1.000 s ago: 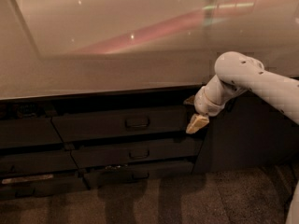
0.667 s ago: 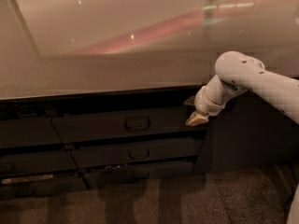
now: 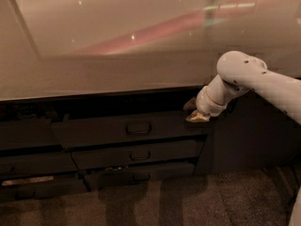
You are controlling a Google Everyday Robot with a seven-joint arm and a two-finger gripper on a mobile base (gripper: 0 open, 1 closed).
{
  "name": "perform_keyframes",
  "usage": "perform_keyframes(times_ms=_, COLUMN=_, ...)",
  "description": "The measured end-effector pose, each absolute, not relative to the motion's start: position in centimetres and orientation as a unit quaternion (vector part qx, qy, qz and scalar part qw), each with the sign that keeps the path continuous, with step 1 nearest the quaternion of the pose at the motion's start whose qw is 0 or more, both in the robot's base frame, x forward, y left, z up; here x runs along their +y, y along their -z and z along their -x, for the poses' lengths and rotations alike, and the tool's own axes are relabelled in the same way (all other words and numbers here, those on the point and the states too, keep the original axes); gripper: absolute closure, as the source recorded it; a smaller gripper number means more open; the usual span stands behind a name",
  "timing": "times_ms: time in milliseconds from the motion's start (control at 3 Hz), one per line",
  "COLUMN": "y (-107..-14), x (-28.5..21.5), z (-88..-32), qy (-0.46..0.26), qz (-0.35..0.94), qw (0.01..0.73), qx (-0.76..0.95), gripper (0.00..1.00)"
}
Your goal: Open top drawer
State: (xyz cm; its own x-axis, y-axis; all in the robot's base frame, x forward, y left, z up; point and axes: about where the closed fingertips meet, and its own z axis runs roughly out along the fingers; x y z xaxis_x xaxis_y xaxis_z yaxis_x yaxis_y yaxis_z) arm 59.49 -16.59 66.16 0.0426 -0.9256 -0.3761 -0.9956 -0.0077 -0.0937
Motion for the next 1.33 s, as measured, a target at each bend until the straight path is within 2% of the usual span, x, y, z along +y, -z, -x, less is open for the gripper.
perform_keyframes(times_ms=1333, y=-67.6, x=-16.3, z=-58.2, qy=-0.104, qz=0.704, qw=0.169, qx=0.682, gripper=1.00)
